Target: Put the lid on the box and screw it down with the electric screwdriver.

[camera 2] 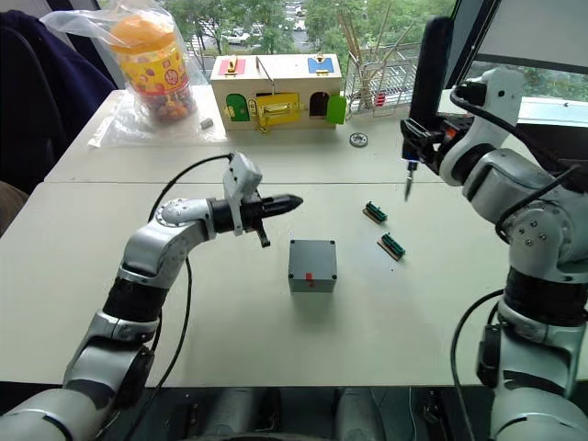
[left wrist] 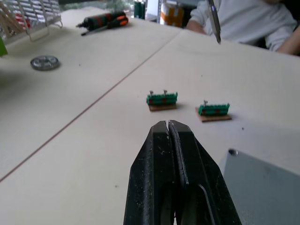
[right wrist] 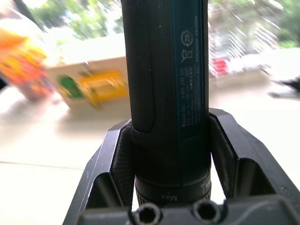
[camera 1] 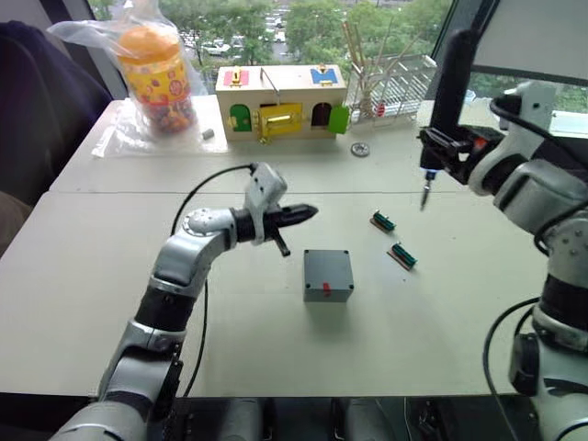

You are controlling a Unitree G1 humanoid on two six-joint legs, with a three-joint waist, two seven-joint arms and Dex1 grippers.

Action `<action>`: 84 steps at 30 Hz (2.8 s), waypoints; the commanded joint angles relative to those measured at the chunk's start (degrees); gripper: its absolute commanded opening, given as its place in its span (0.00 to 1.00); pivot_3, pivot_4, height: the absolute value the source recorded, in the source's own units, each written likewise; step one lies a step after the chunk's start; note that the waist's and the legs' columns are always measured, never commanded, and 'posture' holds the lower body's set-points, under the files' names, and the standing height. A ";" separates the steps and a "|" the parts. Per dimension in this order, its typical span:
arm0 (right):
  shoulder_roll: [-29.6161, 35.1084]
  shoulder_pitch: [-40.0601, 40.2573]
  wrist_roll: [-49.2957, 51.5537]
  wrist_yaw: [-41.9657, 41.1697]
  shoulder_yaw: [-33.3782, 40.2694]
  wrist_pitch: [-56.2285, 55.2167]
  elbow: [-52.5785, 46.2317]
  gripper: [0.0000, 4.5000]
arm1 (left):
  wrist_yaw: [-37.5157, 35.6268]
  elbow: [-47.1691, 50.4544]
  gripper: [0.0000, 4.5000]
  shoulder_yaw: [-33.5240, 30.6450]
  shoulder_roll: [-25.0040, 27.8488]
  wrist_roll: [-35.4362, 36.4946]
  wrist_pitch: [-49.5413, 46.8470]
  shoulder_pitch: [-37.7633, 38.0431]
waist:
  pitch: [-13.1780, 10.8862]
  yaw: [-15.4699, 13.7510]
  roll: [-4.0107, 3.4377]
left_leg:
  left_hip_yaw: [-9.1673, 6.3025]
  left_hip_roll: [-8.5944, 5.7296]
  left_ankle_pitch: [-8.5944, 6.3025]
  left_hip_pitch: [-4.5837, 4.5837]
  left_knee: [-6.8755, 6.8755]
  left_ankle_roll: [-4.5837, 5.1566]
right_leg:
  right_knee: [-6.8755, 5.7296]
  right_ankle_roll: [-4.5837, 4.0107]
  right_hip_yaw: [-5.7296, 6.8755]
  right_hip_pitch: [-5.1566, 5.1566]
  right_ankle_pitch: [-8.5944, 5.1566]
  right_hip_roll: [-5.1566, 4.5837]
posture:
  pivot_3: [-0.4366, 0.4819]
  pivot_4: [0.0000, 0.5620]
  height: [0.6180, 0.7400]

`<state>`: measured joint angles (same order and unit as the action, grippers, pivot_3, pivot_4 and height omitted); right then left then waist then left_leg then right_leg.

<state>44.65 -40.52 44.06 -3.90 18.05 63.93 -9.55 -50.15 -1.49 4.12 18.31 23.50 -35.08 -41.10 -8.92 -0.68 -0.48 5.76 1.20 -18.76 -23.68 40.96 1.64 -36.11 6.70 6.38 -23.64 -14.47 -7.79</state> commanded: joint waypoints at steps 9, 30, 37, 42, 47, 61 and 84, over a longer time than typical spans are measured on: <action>9.53 5.73 2.01 -12.54 5.65 24.98 13.94 0.41 | -15.81 9.24 0.00 10.59 13.03 -0.60 -0.12 1.99 | -0.19 0.37 -0.28 | 0.23 0.15 0.05 0.09 0.09 -0.09 | 0.00 -0.03 -0.15 -0.08 0.03 0.09 | 0.48 0.27 0.76; 9.59 9.08 -8.01 -20.59 -5.31 22.31 19.82 0.99 | -11.16 10.23 0.00 9.50 13.04 -1.07 1.68 8.24 | -0.20 -0.10 -0.16 | 0.15 0.13 0.04 0.23 0.16 -0.08 | 0.02 -0.03 -0.16 0.11 0.03 0.10 | 0.48 0.27 0.76; 11.48 9.46 -10.30 -24.65 -3.95 10.25 12.17 0.99 | -7.60 7.85 0.00 5.13 13.46 -1.24 2.13 7.93 | -0.22 0.03 -0.19 | 0.17 0.13 0.03 0.22 0.07 -0.07 | 0.04 -0.03 -0.15 0.05 0.02 0.09 | 0.48 0.27 0.76; 10.25 12.14 -6.49 -32.98 -0.33 -1.36 -3.22 0.99 | -8.11 9.09 0.00 3.80 16.41 -0.56 -0.28 10.00 | -0.22 0.10 -0.20 | 0.18 0.18 0.04 0.22 0.05 -0.09 | 0.03 -0.02 -0.15 0.02 0.02 0.14 | 0.48 0.27 0.76; 12.20 23.33 -3.33 -41.56 -7.28 -4.69 -21.72 0.99 | -10.17 8.65 0.00 7.45 18.97 -3.22 0.54 11.68 | -0.24 -0.26 -0.11 | 0.05 0.15 0.03 0.21 0.05 -0.10 | 0.07 -0.01 -0.01 0.16 0.01 0.11 | 0.48 0.27 0.76; -0.52 28.86 -4.19 -35.78 -22.23 -4.83 -25.33 0.99 | -10.62 0.56 0.00 15.24 10.15 -9.19 5.37 6.35 | -0.25 -0.14 -0.04 | 0.01 0.12 0.03 0.22 0.18 -0.08 | 0.02 -0.03 -0.02 0.16 0.01 0.09 | 0.48 0.27 0.76; 2.84 24.08 -12.89 -39.89 -25.59 -13.93 -18.07 0.99 | -15.36 11.04 0.00 13.02 19.89 -12.16 4.14 9.42 | -0.26 -0.03 -0.03 | 0.05 0.13 -0.02 0.19 0.12 0.00 | 0.02 -0.03 -0.04 0.10 0.02 0.09 | 0.48 0.27 0.76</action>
<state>47.74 -15.49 32.35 -42.38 -6.76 52.86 -27.75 -64.28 6.06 18.12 37.66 9.55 -29.29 -32.23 -9.18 -0.71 -0.51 5.81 1.33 -18.78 -23.48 41.10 1.63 -36.08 6.66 6.34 -23.53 -14.46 -7.71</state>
